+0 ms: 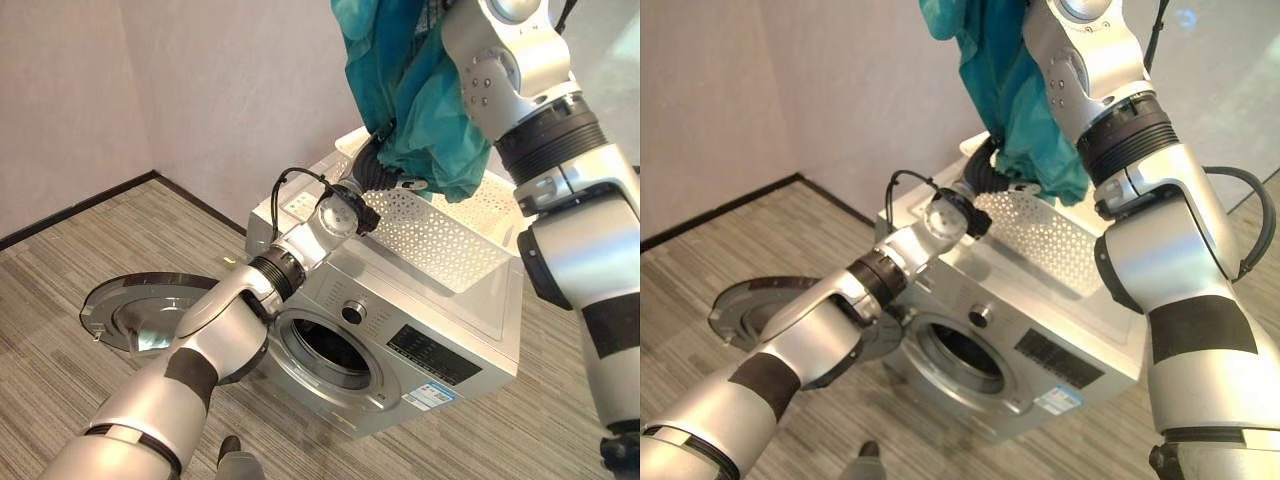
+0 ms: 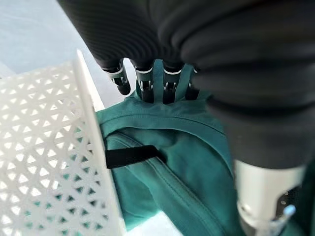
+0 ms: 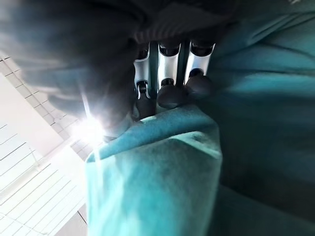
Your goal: Grab the laundry basket,head to the washer,open it,put in the laundry and shut it.
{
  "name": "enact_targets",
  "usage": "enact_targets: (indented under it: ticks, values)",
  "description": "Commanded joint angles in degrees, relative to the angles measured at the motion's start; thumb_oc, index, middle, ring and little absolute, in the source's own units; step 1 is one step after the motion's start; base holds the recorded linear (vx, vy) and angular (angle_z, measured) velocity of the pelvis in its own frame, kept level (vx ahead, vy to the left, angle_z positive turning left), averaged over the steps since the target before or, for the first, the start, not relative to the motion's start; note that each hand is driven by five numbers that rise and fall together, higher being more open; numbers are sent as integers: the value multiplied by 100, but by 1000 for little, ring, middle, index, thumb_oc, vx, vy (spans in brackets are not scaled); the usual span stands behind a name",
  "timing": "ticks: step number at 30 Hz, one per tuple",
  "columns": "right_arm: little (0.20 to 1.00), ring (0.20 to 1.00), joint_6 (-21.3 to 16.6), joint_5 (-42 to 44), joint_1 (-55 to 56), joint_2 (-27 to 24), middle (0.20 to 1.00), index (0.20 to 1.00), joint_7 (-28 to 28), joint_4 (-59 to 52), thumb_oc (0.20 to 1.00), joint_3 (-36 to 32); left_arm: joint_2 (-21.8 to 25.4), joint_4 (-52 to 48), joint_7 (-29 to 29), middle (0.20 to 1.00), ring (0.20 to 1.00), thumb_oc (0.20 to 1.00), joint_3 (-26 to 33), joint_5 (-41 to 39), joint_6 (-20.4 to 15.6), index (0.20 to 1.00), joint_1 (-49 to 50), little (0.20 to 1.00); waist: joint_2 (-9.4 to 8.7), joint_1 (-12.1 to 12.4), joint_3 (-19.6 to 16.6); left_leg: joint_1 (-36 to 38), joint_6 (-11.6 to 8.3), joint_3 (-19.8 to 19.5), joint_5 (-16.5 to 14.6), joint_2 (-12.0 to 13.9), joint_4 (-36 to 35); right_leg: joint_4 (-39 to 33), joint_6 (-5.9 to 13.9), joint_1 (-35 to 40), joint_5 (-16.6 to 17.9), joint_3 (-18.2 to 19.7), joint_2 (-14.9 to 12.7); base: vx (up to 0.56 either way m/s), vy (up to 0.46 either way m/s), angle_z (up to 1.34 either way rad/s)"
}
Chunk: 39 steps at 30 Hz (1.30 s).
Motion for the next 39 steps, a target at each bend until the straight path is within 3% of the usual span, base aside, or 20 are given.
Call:
enact_targets:
  ticks: [1,13,21,25,26,28,32,33,34,39]
  values:
    - [200,200,-171,177,-560,-79,200,200,-156,138,200,-27,-561,749,280,1000,1000,1000,-13,-661,-235,1000,-1002,1000,245,116,-446,751,17,-128,500,-64,-1793,498,226,85,-493,123,-141,0,0,0]
    - [200,200,-143,56,-357,-96,200,200,-270,-5,200,-214,-234,637,367,1000,1000,1000,370,-1863,-517,1000,-1895,1000,404,-14,-497,829,39,-72,463,-88,-1823,541,236,77,-502,218,-180,0,6,-4]
    - [200,200,-231,99,-249,-79,200,200,-334,-87,200,-432,-160,588,309,1000,1000,1000,488,-2320,-645,1000,-2063,1000,476,-137,-522,829,32,-43,447,-119,-1846,539,238,62,-495,238,-197,0,0,0]
    - [200,200,-255,-92,-83,-99,200,200,-372,-340,200,-502,-82,285,327,1000,1000,1000,461,-2158,-759,1000,-2044,1000,531,-206,-505,881,57,3,413,-143,-1846,585,242,45,-495,300,-237,1,7,-3]
    - [200,200,-252,-125,-41,-98,200,200,-350,-390,200,-494,-54,236,321,677,677,677,441,-2126,-788,677,-2023,677,545,-215,-499,899,64,14,404,-149,-1846,594,245,40,-495,310,-246,0,18,-5]
    - [200,200,-216,-240,120,-121,200,200,-295,-545,200,-457,59,64,341,200,200,200,507,-2075,-883,200,-1909,200,571,-233,-465,933,78,47,399,-149,-1846,620,251,27,-498,341,-264,-4,21,-5]
    - [200,200,-202,-318,328,-96,200,200,-278,-688,200,-463,132,-108,419,200,200,200,537,-1967,-960,200,-1842,200,579,-236,-469,962,84,79,383,-150,-1846,632,251,17,-495,375,-276,-2,8,-8]
    - [548,548,-208,-329,397,-103,548,548,-261,-812,548,-480,186,-189,427,200,200,200,555,-1923,-975,200,-1808,200,582,-243,-468,967,85,92,381,-146,-1846,634,252,15,-497,386,-276,-10,1,-4]
    - [1000,1000,-220,-396,597,-143,1000,1000,-245,-1052,1000,-519,294,-314,470,200,200,200,625,-1866,-1017,200,-1720,200,588,-250,-459,972,89,108,383,-139,-1846,641,246,10,-504,402,-279,-11,1,-5]
    - [1000,1000,-210,-712,1202,-195,1000,1000,-231,-1810,1000,-662,586,-639,565,200,200,200,790,-1693,-1093,200,-1517,200,634,-288,-455,1027,103,162,362,-122,-1846,673,243,2,-519,446,-293,-12,3,-5]
